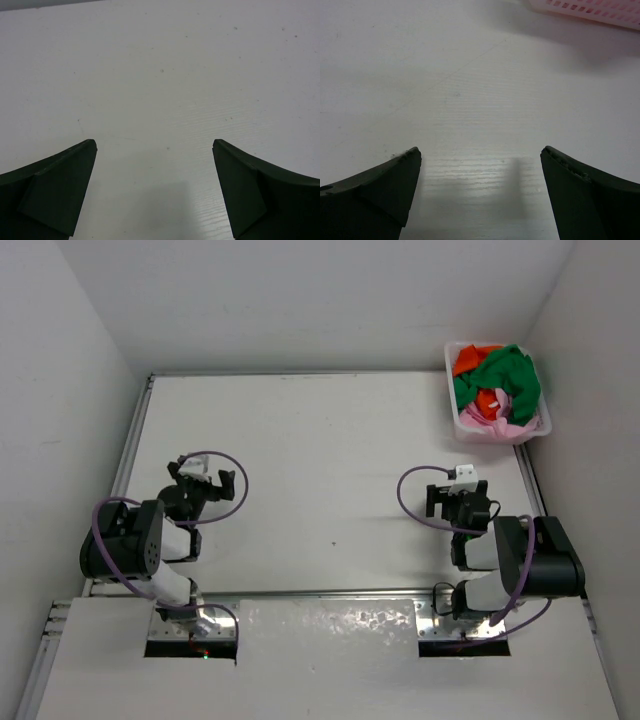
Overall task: Fold and stack the t-shirts
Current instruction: Grab crumpled tshirt from bin with the right arm
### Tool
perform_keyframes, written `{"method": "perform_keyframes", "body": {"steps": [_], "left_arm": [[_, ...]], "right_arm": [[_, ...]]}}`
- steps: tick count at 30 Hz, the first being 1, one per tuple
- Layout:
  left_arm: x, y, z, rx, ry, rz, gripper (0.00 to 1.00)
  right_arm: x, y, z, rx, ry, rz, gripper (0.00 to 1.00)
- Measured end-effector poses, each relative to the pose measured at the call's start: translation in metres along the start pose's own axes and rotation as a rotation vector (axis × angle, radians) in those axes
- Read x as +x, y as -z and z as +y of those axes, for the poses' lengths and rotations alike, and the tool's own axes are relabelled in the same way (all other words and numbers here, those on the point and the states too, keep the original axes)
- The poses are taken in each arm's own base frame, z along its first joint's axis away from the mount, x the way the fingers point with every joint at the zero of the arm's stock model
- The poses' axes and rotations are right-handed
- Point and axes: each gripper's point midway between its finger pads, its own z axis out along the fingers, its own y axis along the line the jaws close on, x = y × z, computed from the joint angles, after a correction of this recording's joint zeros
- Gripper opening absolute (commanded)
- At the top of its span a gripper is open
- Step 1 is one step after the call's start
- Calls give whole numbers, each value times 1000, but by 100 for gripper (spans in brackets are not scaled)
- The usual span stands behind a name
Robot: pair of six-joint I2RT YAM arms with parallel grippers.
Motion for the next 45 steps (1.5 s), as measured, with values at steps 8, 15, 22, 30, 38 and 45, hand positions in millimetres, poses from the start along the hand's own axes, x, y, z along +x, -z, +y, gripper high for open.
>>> {"method": "perform_keyframes", "body": {"steps": [8, 15, 22, 30, 38, 45], "left_arm": [[-3, -4, 2, -11, 16, 5, 100], [-68, -146, 82, -42, 88, 352, 82], [-159, -158, 94, 0, -52, 459, 85], [-144, -148, 28, 169, -231, 572, 85], [-104, -152, 20, 191, -205, 686, 84], [-109, -155, 9, 181, -237, 698, 85]], "right_arm": [[-62, -9, 2, -45, -38, -72, 99], [-293, -45, -7, -153, -109, -334, 71], [-434, -142, -50, -47, -138, -281, 42], [-314, -239, -136, 227, -386, -10, 55], [-191, -305, -204, 447, -489, 82, 54], [-170, -334, -216, 523, -528, -15, 28]]}}
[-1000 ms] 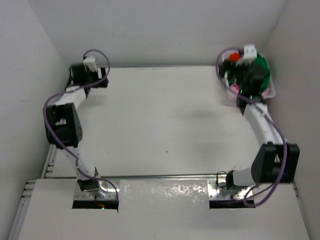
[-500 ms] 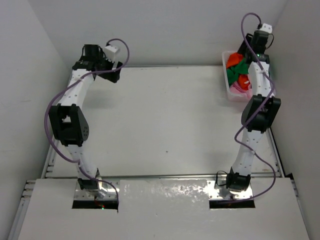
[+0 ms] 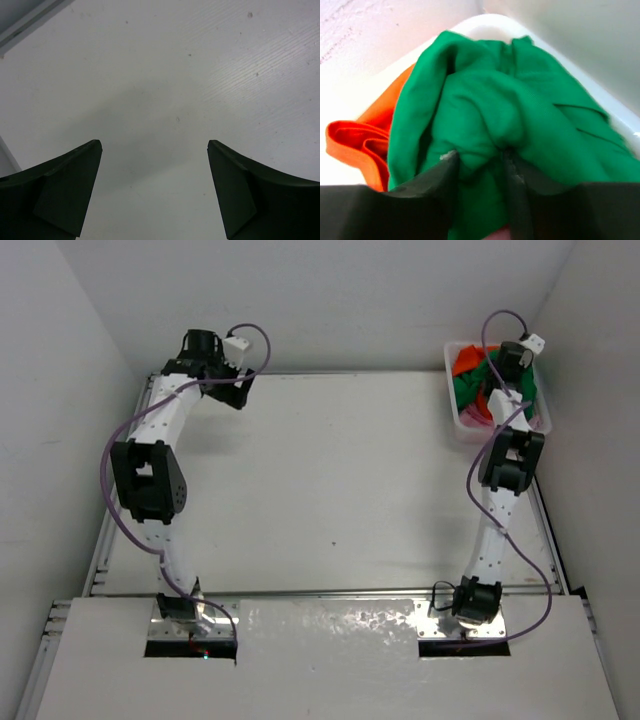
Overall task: Fold and stack the t-shirts
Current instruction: Grab crumpled tshirt from bin with the right arm
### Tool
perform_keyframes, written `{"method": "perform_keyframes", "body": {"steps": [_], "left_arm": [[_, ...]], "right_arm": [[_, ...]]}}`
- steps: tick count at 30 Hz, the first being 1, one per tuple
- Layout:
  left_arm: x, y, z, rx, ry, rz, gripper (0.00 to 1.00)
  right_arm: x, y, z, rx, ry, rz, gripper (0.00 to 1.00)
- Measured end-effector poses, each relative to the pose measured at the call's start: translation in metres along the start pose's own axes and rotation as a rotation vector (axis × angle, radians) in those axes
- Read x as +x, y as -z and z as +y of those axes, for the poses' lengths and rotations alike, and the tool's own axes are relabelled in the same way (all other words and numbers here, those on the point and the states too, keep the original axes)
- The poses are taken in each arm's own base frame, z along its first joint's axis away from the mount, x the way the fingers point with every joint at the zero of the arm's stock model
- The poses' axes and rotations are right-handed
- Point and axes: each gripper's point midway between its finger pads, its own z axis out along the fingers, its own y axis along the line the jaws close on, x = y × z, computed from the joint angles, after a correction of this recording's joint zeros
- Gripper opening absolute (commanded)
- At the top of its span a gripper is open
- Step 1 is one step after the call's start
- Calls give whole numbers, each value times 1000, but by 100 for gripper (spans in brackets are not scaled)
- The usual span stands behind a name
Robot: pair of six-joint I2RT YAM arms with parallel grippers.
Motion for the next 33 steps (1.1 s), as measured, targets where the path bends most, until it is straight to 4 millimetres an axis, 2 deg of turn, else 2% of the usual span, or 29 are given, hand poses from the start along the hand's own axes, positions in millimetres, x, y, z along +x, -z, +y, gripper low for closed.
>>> {"method": "perform_keyframes", "body": {"steps": [1, 2, 5, 7, 11, 13, 17, 18, 20, 22, 24, 26, 33], "left_arm": [[-4, 1, 0, -4, -5, -5, 85], [-8, 2, 0, -11, -9, -12, 85], [-14, 3, 3, -29, -15, -21, 86], [-13, 4, 4, -35, -14, -14, 86], [-8, 3, 2, -29, -12, 5, 86], [-7, 3, 1, -28, -12, 9, 86], [-3, 1, 0, -22, -11, 14, 86], [2, 0, -2, -17, -9, 25, 86], [12, -1, -7, -2, -5, 44, 86], [19, -2, -12, 12, -1, 58, 86], [24, -2, -15, 26, 1, 66, 86], [25, -2, -18, 38, 2, 66, 87], [16, 5, -22, 59, 7, 33, 87]], "right_arm": [[2, -5, 1, -4, -12, -15, 8], [5, -9, 4, -10, -22, -26, 0], [11, -13, 7, -13, -38, -42, 0], [8, -11, 7, -13, -26, -61, 0], [1, 10, 5, -12, 48, -59, 0], [-15, 28, 5, -15, 82, -72, 0], [-69, 74, 11, -37, 116, -176, 0], [-92, 99, 14, -46, 119, -214, 0], [-124, 134, 18, -57, 129, -302, 0], [-151, 166, 24, -63, 129, -381, 0], [-173, 189, 29, -73, 122, -445, 0], [-188, 206, 35, -92, 122, -491, 0], [-223, 240, 43, -96, 208, -581, 0]]}}
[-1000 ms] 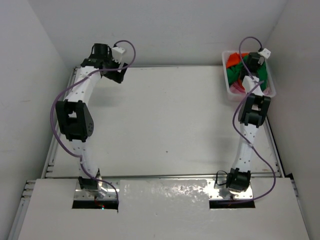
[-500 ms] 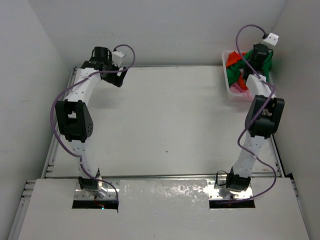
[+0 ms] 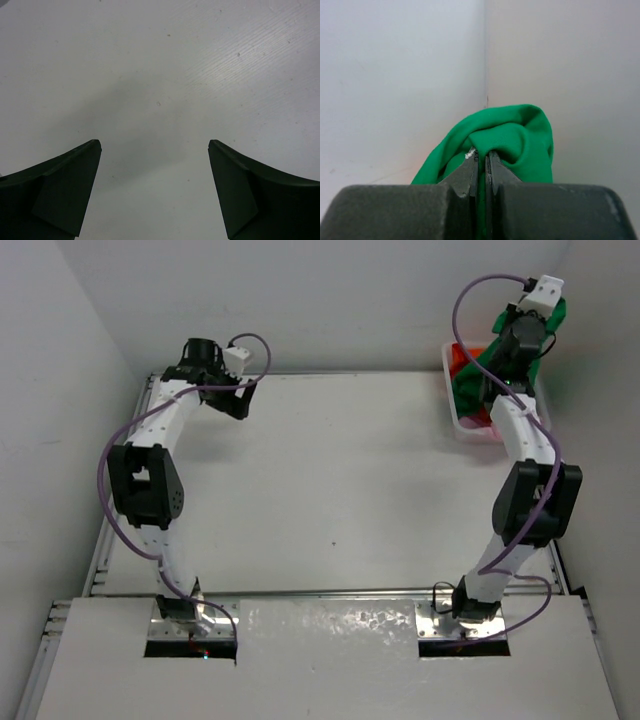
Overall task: Fold and stack the t-shirts
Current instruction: Grab crumpled tshirt from bin with the right arm, then move the tshirt to the center of the board
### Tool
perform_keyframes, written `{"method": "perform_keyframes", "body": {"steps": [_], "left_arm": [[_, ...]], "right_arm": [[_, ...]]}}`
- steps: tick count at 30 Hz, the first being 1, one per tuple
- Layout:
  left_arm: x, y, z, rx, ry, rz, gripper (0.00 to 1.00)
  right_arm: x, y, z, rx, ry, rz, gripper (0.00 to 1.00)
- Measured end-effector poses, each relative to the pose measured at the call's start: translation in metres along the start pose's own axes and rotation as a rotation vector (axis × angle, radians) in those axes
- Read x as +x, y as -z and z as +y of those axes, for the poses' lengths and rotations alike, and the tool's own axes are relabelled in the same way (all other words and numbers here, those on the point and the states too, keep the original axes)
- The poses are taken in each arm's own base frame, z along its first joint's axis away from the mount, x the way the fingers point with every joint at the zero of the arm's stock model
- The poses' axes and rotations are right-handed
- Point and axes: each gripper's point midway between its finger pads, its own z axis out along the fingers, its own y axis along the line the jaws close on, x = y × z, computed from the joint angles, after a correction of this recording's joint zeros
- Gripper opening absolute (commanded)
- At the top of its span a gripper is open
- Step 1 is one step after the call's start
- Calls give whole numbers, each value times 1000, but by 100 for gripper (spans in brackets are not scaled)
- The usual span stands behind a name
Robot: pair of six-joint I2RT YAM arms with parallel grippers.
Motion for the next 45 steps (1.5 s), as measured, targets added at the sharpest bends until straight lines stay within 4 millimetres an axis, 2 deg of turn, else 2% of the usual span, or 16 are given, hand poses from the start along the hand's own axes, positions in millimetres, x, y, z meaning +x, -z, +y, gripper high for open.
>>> {"method": "perform_keyframes", "body": {"steps": [4, 9, 13, 16, 20, 24, 27, 29, 32, 34, 36, 38, 40, 41, 43, 45], "left_arm": [[-5, 1, -3, 15, 14, -21, 87], [-11, 0, -4, 18, 45, -46, 87], [-21, 1, -8, 38, 83, -84, 87], [-29, 6, -12, 52, 106, -116, 87], [-44, 26, -8, 38, 136, -176, 87], [-58, 62, 8, 9, 208, -268, 87], [-55, 101, 45, -69, 286, -340, 87], [-47, 125, 68, -147, 316, -370, 87], [-31, 155, 83, -241, 331, -393, 87], [-25, 164, 69, -236, 318, -398, 87], [-18, 169, 57, -229, 307, -396, 87], [-12, 170, 47, -220, 291, -388, 87], [-5, 168, 43, -216, 281, -375, 86], [0, 164, 41, -213, 270, -361, 85], [9, 153, 35, -208, 243, -323, 85], [15, 137, 27, -209, 193, -265, 84]], "right_arm": [[-64, 2, 7, -46, 5, -96, 0], [-210, 21, 13, -165, -68, -341, 0], [-345, 77, -5, -268, -174, -609, 0], [-416, 137, -25, -362, -267, -770, 0], [-468, 207, -38, -527, -404, -910, 0], [-469, 247, -22, -756, -599, -895, 0], [-431, 247, 24, -923, -748, -737, 0], [-383, 241, 84, -1046, -813, -547, 3], [-286, 235, 196, -1206, -809, -207, 40], [-195, 236, 274, -1286, -744, 50, 98], [-86, 242, 339, -1327, -640, 313, 99], [20, 252, 376, -1312, -522, 561, 99], [121, 269, 382, -1256, -372, 794, 99], [170, 285, 370, -1218, -283, 924, 99], [218, 310, 339, -1165, -161, 1056, 99], [232, 331, 299, -1117, -60, 1125, 99]]}}
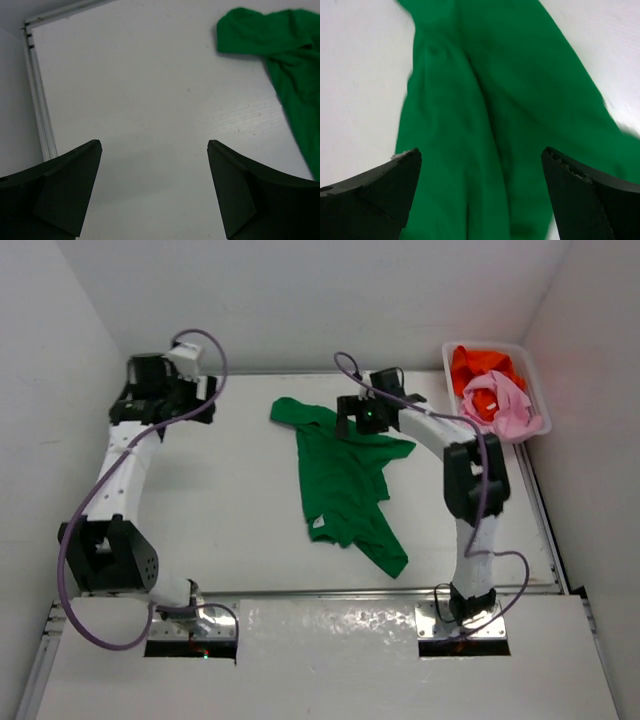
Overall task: Fold and stack the t-shirts
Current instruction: Move the tshirt to the center of the board, then flatten out the tshirt
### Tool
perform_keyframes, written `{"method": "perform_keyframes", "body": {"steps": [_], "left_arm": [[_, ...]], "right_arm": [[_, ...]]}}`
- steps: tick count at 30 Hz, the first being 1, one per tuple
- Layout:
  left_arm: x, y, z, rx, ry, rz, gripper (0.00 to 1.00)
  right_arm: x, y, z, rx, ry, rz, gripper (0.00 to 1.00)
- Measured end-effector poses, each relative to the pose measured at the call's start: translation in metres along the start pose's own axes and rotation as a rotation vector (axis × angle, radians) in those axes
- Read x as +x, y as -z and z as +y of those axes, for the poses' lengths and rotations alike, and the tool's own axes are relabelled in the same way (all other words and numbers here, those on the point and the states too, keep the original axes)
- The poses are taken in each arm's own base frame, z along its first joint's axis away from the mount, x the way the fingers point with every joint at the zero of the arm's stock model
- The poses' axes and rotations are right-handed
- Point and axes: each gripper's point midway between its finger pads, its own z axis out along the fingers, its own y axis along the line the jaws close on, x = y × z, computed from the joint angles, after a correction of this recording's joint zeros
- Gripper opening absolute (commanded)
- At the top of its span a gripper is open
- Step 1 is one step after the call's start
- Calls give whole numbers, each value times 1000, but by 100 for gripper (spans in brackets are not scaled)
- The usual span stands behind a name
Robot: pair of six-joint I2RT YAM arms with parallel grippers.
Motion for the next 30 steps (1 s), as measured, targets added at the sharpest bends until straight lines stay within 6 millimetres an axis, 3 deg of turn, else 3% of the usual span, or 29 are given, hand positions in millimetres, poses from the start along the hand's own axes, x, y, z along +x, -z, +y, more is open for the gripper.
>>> {"method": "perform_keyframes", "body": {"steps": [2, 3, 4, 6, 7, 8, 9, 10, 12, 15, 17, 20, 22, 24, 25, 26, 27, 28, 30], "left_arm": [[7, -23, -30, 48, -95, 49, 84], [13, -37, -47, 83, -141, 81, 84], [17, -50, -63, 117, -180, 109, 84], [26, -83, -96, 185, -252, 161, 83], [29, -98, -109, 209, -280, 186, 84], [31, -115, -119, 224, -306, 199, 86], [36, -131, -127, 234, -327, 228, 87], [38, -150, -133, 235, -345, 243, 90], [42, -184, -141, 228, -368, 258, 91], [47, -227, -145, 204, -412, 254, 91], [53, -247, -145, 194, -478, 245, 92], [69, -262, -137, 168, -611, 244, 94], [80, -267, -132, 150, -688, 246, 91], [72, -269, -131, 138, -741, 219, 80], [71, -270, -131, 134, -753, 212, 44], [72, -271, -131, 131, -754, 214, 19], [73, -272, -130, 127, -758, 216, 0], [74, -273, -129, 120, -755, 218, 0], [77, -273, -126, 107, -748, 230, 0]], "right_arm": [[15, 39, 0, 53, 27, 9, 71], [15, 64, 3, 70, 48, -21, 25], [12, 87, 8, 83, 64, -55, 0], [3, 135, 17, 118, 69, -158, 0], [3, 154, 20, 132, 72, -195, 17], [4, 169, 22, 142, 71, -220, 18], [8, 178, 23, 147, 68, -240, 36], [20, 181, 20, 157, 49, -236, 49], [61, 173, 13, 166, 14, -164, 66], [158, 147, 1, 175, -43, 73, 72], [219, 143, 0, 183, -65, 229, 74], [270, 146, 4, 184, -71, 344, 76], [286, 147, 8, 175, -71, 373, 72], [286, 145, 14, 153, -67, 352, 60], [287, 143, 16, 145, -67, 344, 43], [288, 141, 18, 138, -69, 340, 33], [289, 138, 19, 129, -72, 339, 21], [290, 135, 20, 123, -80, 338, 0], [288, 131, 22, 115, -94, 332, 0]]}}
